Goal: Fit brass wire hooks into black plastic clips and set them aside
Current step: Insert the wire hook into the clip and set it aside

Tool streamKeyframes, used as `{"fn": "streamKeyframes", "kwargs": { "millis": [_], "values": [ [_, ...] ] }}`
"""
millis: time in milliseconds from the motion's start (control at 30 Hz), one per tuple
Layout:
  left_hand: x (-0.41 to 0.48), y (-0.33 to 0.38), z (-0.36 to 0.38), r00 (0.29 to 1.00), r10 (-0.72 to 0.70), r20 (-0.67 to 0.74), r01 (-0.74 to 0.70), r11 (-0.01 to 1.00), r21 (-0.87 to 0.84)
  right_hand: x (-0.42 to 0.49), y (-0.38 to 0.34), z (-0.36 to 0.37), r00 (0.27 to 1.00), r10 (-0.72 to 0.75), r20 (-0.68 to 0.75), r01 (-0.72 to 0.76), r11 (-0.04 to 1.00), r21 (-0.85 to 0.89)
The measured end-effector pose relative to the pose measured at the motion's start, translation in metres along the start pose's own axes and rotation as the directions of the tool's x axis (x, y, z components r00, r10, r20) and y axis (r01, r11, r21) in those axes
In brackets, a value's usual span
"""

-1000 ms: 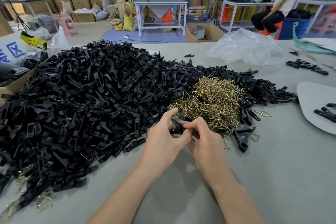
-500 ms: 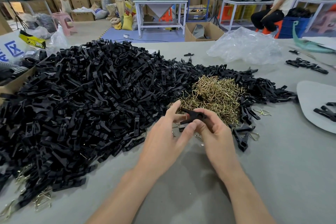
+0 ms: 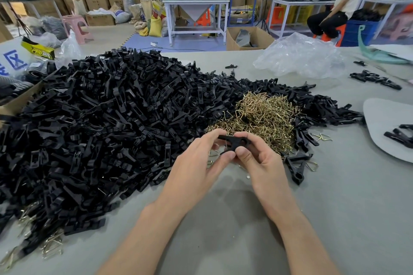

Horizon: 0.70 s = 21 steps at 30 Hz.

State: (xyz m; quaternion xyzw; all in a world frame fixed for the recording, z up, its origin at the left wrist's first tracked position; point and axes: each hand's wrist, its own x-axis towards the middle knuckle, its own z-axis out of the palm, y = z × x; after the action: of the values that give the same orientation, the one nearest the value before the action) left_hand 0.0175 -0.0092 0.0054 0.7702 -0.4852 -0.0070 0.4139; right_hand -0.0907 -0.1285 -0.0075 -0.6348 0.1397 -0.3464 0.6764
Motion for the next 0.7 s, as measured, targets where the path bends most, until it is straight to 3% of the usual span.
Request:
{"fn": "streamKeyframes", "kwargs": {
  "millis": [267,467,700],
  "values": [
    [-0.001,0.007,0.005,1.0,0.003,0.015,0.0,0.98,-0.197,-0.01,-0.01,0.003,0.996,0.083,-0.028,-0.078,0.984,0.159],
    [0.008,0.049,0.048,0.998,0.021,0.056,-0.002,0.95,-0.313,-0.025,-0.015,-0.039,0.975,0.1,-0.198,-0.051,0.97,0.238],
    [0.068,0.144,0.146,0.936,0.255,0.242,-0.239,0.966,-0.097,-0.042,-0.047,-0.166,0.847,-0.019,-0.531,0.036,0.999,0.022]
  ]
}}
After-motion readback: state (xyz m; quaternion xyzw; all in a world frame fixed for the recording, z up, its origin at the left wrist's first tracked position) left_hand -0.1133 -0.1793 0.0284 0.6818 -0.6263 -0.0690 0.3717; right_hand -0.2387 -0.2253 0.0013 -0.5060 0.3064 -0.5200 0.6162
